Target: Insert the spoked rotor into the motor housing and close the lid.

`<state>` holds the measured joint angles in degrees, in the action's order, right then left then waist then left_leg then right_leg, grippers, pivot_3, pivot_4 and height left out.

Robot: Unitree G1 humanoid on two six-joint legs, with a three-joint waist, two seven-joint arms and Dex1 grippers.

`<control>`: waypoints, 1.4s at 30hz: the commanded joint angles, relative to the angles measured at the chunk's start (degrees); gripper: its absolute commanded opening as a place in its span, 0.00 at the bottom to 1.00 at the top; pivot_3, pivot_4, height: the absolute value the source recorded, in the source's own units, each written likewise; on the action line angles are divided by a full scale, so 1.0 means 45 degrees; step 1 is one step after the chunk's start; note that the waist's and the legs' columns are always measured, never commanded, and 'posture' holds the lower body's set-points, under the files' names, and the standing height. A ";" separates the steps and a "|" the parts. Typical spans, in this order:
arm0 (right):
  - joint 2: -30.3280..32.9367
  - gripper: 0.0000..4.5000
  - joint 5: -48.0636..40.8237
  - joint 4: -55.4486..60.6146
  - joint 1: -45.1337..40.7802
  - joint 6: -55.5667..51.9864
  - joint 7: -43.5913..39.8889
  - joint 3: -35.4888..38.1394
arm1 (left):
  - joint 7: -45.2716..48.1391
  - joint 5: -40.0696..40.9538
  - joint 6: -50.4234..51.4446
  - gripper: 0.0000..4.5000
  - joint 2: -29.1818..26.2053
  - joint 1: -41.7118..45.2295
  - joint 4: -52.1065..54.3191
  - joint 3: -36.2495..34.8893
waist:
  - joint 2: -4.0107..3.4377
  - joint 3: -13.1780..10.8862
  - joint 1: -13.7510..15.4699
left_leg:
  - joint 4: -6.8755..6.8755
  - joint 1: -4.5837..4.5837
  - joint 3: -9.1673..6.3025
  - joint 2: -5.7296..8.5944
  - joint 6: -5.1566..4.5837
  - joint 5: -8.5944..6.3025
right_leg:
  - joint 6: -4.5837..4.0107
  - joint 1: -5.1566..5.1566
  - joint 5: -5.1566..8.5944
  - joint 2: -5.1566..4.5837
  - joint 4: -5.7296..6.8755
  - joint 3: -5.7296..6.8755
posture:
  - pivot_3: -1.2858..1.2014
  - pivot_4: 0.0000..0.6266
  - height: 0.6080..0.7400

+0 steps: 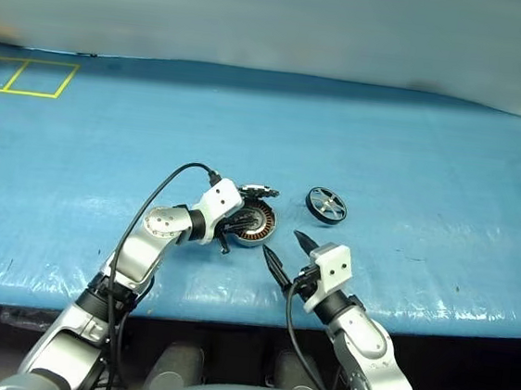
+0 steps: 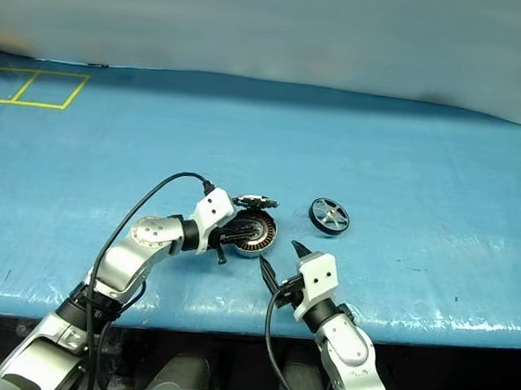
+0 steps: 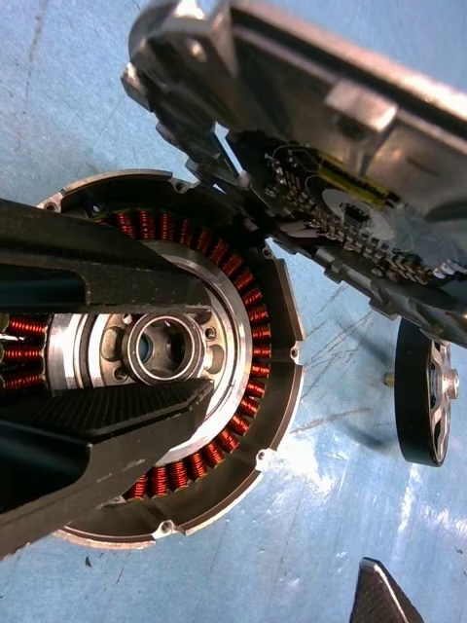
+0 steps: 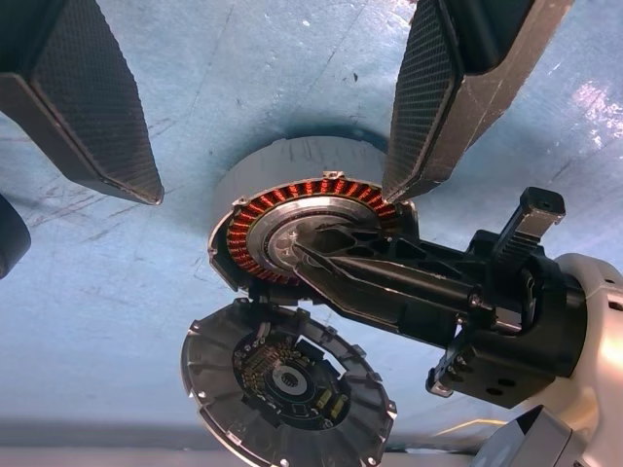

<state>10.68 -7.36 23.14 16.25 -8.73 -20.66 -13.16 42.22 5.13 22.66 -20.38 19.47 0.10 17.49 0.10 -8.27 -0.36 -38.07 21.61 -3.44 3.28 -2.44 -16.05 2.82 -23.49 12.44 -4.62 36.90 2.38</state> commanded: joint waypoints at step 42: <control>0.1406 0.00 -0.0661 0.1154 -0.6849 -0.9690 -0.0014 -0.1526 | -0.1468 0.1017 -0.6154 0.00 0.1093 -0.6748 0.2267 -0.1993 | -0.0005 -0.0008 0.0124 | -0.0019 0.0007 0.0006 0.0000 -0.0071 -0.0040 | -0.0017 -0.0009 -0.0017 -0.0011 -0.0009 0.0004 | 0.52 0.24 1.00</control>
<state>17.40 -9.94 28.10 -13.44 -52.66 -20.18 -20.13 35.44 9.83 -2.96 -15.56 -10.82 10.01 8.10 0.08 -8.30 0.20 -38.16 21.64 -3.41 3.28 -2.77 -16.23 2.75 -23.53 12.37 -4.66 36.86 2.39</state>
